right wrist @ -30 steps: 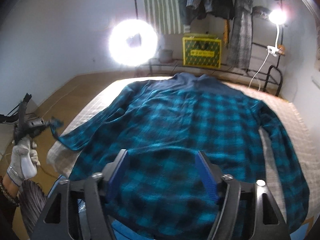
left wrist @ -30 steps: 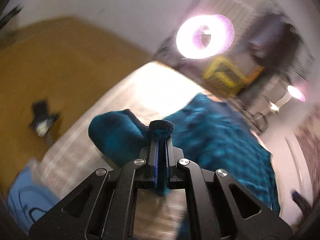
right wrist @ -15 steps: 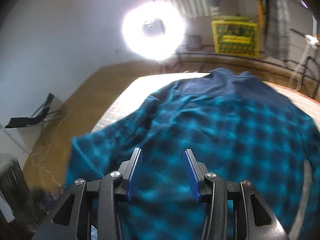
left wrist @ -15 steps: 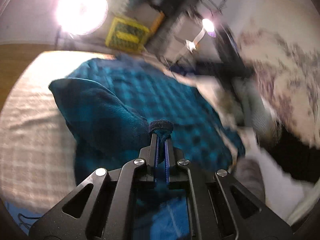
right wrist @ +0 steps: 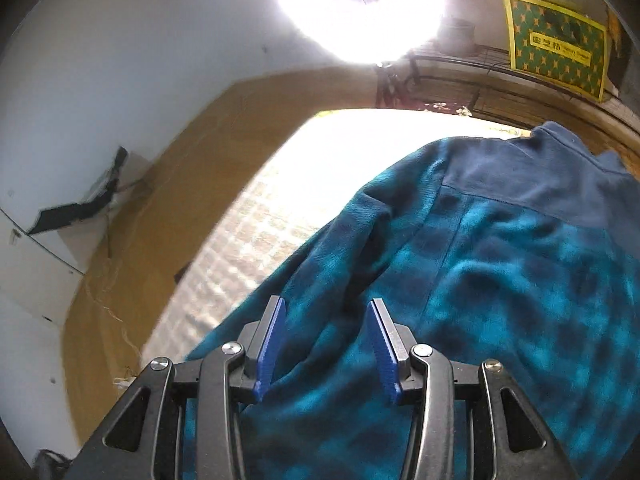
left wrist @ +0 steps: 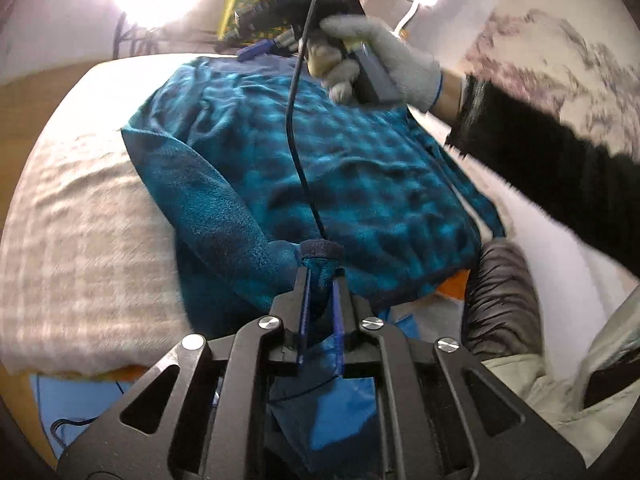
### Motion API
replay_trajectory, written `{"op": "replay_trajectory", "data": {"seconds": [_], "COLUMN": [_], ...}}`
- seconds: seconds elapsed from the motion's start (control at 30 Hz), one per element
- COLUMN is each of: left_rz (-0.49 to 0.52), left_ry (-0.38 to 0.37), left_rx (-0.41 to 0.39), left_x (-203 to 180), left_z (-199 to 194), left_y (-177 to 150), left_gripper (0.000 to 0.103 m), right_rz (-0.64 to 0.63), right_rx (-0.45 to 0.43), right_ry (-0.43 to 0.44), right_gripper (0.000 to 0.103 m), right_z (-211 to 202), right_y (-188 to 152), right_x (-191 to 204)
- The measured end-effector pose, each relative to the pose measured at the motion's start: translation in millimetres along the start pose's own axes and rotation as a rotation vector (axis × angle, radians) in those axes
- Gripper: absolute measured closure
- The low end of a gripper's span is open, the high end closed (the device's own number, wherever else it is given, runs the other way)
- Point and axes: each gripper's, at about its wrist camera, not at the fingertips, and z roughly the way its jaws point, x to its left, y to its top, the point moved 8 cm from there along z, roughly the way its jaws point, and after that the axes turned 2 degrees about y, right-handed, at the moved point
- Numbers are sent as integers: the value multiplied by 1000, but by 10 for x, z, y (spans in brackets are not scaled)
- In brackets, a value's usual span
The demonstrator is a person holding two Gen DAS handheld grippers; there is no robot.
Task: Fold large clothes
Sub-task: 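Fold the held shirt side over the back with the left gripper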
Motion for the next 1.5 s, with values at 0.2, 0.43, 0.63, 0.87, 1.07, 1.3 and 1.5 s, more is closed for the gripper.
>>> {"op": "replay_trajectory", "data": {"seconds": [0.2,0.43,0.63,0.87,1.07,1.3,1.5], "left_rz": [-135,-280,-451,-424,-251,-50,-7], "left_ry": [18,241,294,214,98,-14,24], "left_rx": [-123,-88,52,14,-166,-71,75], "left_x": [571,1659,2221,1986,1178,211,115], "left_z": [-272,184,827,940,438,867,1453], "left_y": [464,948,853,942,1396,1385,1160], "left_gripper": [60,45,51,101,102,102,101], "right_rz": [19,38,31,11,44,157,198], "right_rx": [25,-44,-100,-139,-148,-190,-140], "right_ry": [-42,-44,-52,-77,-81,36,29], "right_gripper": [66,65,40,40,40,40,54], "right_z": [185,-211,-631,-862,-885,-898,-654], "right_y": [-170,-373,-483,-531,-552,-347,-354], "right_x": [-171,-337,-390,-509,-702,-973,-1127]}}
